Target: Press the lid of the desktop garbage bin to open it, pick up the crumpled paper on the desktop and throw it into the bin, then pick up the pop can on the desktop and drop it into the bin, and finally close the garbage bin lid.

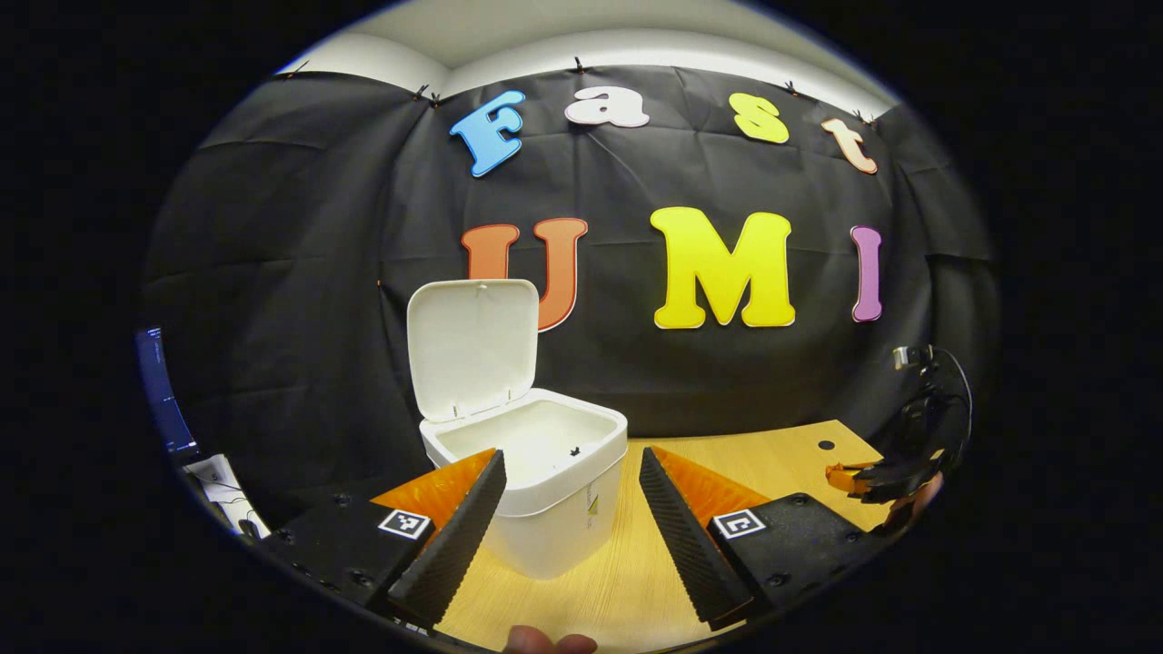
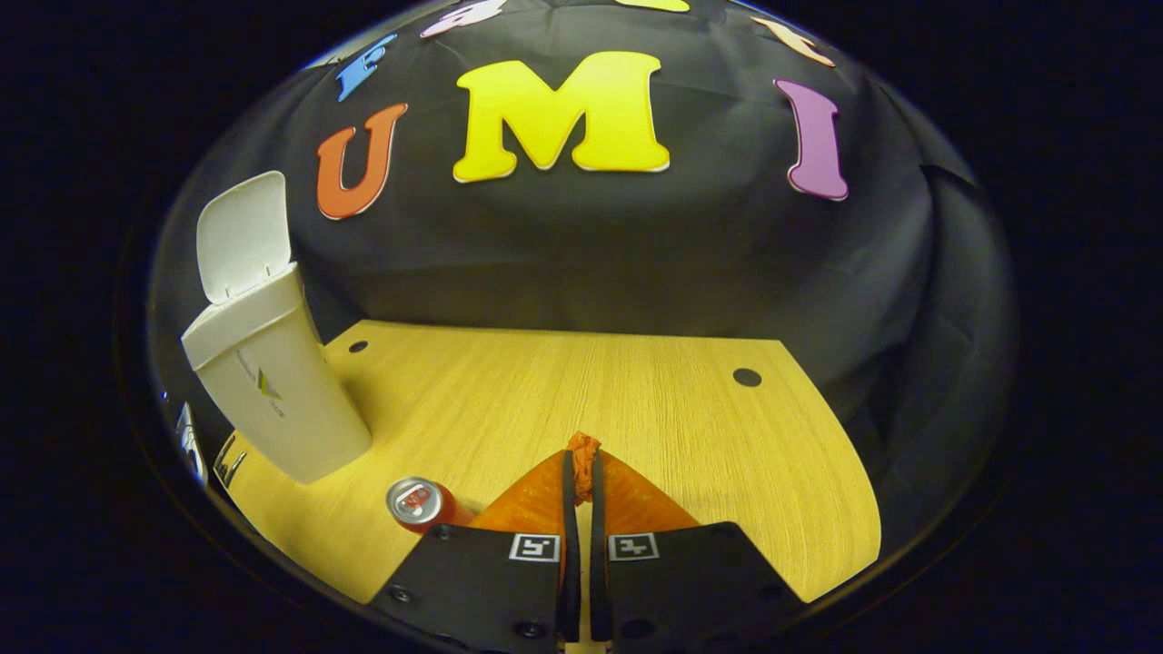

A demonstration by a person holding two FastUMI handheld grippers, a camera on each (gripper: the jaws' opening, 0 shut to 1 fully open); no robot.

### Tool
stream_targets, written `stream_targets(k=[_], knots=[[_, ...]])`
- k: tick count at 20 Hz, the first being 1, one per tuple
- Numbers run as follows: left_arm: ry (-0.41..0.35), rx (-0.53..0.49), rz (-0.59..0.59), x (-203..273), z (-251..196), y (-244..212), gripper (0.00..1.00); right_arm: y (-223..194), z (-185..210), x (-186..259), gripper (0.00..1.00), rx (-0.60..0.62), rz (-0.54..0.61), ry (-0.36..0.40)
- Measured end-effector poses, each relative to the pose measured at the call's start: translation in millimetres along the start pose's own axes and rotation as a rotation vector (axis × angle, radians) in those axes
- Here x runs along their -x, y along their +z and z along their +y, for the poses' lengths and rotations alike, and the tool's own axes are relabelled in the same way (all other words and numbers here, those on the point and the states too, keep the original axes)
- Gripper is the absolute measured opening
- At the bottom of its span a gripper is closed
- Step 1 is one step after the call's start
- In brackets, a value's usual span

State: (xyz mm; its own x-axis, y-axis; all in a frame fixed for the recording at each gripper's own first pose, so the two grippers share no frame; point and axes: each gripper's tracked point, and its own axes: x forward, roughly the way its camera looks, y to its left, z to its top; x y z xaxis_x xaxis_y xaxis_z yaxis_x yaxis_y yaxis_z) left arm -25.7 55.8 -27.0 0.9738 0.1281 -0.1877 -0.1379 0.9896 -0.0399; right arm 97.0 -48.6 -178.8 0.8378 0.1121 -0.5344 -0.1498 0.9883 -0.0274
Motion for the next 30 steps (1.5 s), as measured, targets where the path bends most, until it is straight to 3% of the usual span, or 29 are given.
stream_targets(k=[7,14,18,23,30], knots=[[-0.022,0.010,0.002,-1.6,15.7,-8.2,0.97,95.7,55.8,35.7,0.05,0.021,-0.171,0.070],[-0.003,0.010,-0.008,4.0,34.8,-5.9,0.97,179.4,166.5,56.2,0.05,0.080,-0.329,0.259],[0.036,0.029,-0.019,11.1,55.6,0.7,0.96,192.6,240.1,53.7,0.04,0.116,-0.335,0.381],[0.091,0.042,-0.022,14.9,77.2,3.8,0.97,180.5,334.7,38.2,0.04,0.212,-0.290,0.532],[0.184,0.034,-0.009,27.3,109.6,-4.2,0.97,144.2,389.5,8.7,0.05,0.275,-0.195,0.605]])
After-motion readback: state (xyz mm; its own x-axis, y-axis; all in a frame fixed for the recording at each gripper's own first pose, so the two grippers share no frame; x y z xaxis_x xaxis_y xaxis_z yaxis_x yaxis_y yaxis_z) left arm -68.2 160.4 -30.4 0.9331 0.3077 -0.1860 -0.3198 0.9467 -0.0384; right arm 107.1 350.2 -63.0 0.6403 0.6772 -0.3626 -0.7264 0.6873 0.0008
